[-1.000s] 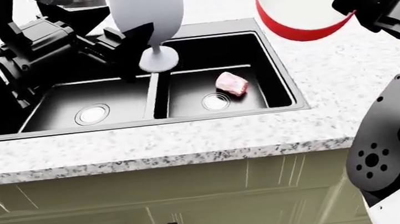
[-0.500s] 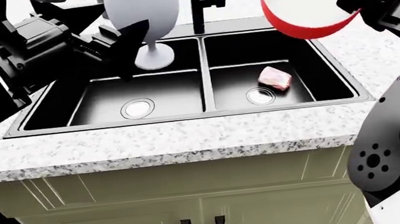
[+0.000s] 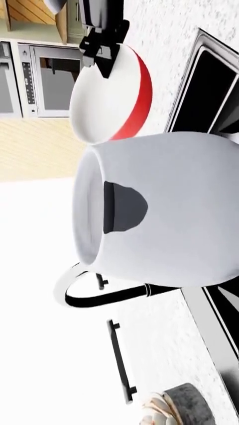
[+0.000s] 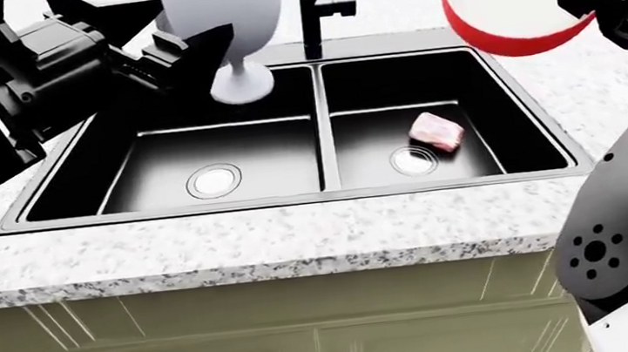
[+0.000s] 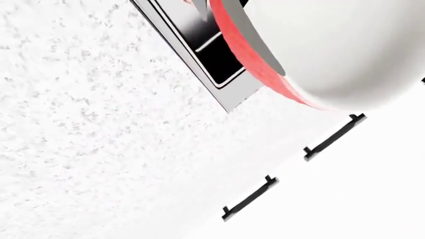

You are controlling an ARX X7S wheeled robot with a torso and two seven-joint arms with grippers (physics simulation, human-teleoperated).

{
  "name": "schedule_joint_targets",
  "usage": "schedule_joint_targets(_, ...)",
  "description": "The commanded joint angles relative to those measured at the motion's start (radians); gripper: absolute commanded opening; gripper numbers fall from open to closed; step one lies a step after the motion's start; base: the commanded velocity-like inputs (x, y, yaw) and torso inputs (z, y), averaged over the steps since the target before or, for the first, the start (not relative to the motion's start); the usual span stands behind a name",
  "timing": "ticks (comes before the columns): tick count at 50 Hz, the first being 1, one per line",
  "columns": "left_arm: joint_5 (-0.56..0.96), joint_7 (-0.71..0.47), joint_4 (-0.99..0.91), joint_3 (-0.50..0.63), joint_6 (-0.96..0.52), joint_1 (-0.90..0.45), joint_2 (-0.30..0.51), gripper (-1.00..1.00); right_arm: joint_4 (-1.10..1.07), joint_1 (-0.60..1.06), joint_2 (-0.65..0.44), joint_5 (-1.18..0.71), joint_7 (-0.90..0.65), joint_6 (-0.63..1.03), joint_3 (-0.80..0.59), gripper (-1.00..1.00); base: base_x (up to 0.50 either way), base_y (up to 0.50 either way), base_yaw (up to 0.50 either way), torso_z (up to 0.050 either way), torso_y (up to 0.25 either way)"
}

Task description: Pick the wine glass and bowl and place them in the sink. Then turn on the water.

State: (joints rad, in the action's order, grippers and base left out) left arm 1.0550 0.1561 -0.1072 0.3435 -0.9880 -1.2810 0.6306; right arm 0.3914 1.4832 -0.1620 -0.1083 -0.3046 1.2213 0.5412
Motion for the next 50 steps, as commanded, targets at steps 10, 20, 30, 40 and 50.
schedule_joint_targets(10, 0.012, -0.032, 0.002, -0.019, 0.003, -0.011, 0.006, -1.0, -0.01, 0.008, -0.009, -0.032, 0.009, -0.006, -0.01, -1.0, 0.29, 0.0, 0.0, 0.0, 0.002)
schedule_joint_targets(20, 0.028, -0.048, 0.021, -0.013, -0.042, -0.04, 0.016, -1.0, 0.029, 0.054, -0.043, -0.025, 0.022, 0.049, -0.076, -1.0, 0.3, 0.0, 0.0, 0.001, 0.002)
schedule_joint_targets(30, 0.029, -0.053, 0.055, 0.027, -0.109, -0.095, 0.013, -1.0, 0.04, 0.087, -0.135, -0.004, 0.084, 0.142, -0.259, -1.0, 0.3, 0.0, 0.0, 0.0, 0.002)
schedule_joint_targets(40, 0.022, -0.071, 0.053, 0.042, -0.128, -0.106, 0.016, -1.0, 0.033, 0.117, -0.193, -0.002, 0.12, 0.185, -0.343, -1.0, 0.3, 0.0, 0.0, 0.001, 0.002)
schedule_joint_targets(50, 0.022, -0.094, 0.05, 0.029, -0.114, -0.097, 0.013, -1.0, 0.029, 0.104, -0.18, -0.005, 0.115, 0.18, -0.335, -1.0, 0.3, 0.0, 0.0, 0.0, 0.002)
